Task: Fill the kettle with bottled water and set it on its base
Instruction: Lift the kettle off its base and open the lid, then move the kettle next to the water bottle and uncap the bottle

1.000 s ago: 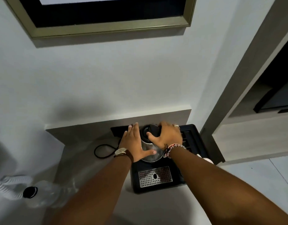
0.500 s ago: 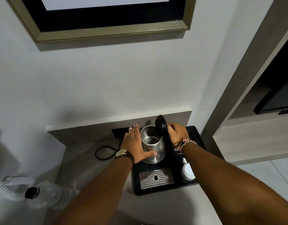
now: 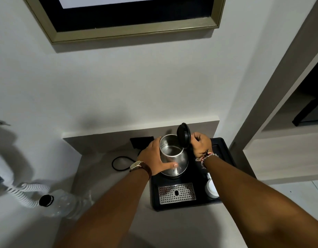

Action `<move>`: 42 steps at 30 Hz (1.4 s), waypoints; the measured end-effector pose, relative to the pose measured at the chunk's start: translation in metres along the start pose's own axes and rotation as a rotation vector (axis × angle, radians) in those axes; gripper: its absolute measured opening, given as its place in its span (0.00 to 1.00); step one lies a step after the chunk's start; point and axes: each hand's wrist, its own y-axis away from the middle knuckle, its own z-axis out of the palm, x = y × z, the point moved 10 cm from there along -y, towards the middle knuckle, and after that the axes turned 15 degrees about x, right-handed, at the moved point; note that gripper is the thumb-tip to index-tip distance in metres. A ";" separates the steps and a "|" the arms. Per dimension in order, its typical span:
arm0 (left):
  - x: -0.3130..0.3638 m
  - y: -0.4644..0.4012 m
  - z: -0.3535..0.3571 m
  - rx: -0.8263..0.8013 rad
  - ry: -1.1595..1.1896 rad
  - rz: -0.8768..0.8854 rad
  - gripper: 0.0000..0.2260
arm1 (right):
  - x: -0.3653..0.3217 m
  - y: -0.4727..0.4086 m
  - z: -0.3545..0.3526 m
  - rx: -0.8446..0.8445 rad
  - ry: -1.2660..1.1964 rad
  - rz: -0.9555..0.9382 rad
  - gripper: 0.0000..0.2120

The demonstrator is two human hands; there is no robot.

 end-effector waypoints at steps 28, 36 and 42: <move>-0.159 0.185 -0.093 -0.010 0.056 -0.113 0.55 | -0.005 0.247 0.096 -0.026 0.013 0.084 0.33; -0.180 0.193 -0.077 -0.031 0.062 -0.137 0.57 | 0.010 0.260 0.108 -0.067 -0.016 0.091 0.25; -0.185 0.199 -0.075 -0.052 0.036 -0.137 0.56 | 0.013 0.270 0.107 -0.110 -0.018 0.047 0.23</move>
